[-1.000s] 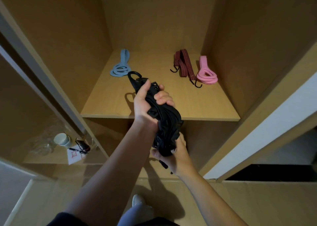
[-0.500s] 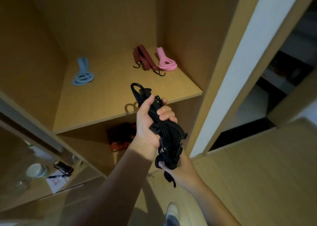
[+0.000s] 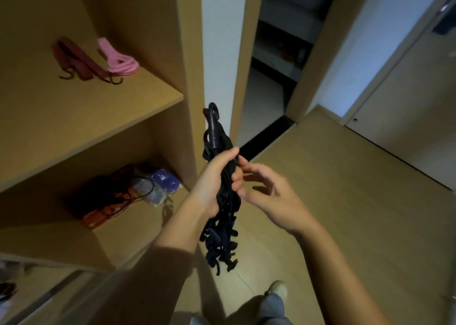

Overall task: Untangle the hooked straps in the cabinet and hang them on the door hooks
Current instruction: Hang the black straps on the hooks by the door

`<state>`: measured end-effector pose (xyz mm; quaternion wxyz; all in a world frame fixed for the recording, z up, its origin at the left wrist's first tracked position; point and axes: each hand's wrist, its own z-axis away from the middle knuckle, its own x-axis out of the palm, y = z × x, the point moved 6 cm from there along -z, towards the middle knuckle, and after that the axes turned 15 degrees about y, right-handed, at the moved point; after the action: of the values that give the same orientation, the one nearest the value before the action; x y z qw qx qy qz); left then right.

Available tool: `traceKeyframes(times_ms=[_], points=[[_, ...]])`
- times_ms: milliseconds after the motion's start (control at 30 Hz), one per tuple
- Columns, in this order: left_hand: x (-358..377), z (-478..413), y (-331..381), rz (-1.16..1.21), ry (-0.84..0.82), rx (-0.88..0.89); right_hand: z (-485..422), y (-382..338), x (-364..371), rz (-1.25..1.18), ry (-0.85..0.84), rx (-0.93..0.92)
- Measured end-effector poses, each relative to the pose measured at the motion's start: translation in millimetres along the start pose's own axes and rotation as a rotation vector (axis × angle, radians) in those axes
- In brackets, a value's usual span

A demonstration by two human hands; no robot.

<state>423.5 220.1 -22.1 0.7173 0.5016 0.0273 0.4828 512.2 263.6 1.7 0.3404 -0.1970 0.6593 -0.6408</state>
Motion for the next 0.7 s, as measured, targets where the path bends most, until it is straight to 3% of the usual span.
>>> traceKeyframes(times_ms=[133,467,700], points=[[68.9,-3.1,-25.6,-0.155,-0.108,0.022,-2.4,-5.2,-72.2,-0.192,0.324,0.01],[252.2,-44.2,-103.6,-0.369,-0.213,0.115,-19.0,18.2,-265.1,-0.099,0.532,-0.025],[384.1,-72.3,-140.7,-0.277,-0.18,0.133,-31.3,20.7,-405.3,0.007,0.751,-0.116]])
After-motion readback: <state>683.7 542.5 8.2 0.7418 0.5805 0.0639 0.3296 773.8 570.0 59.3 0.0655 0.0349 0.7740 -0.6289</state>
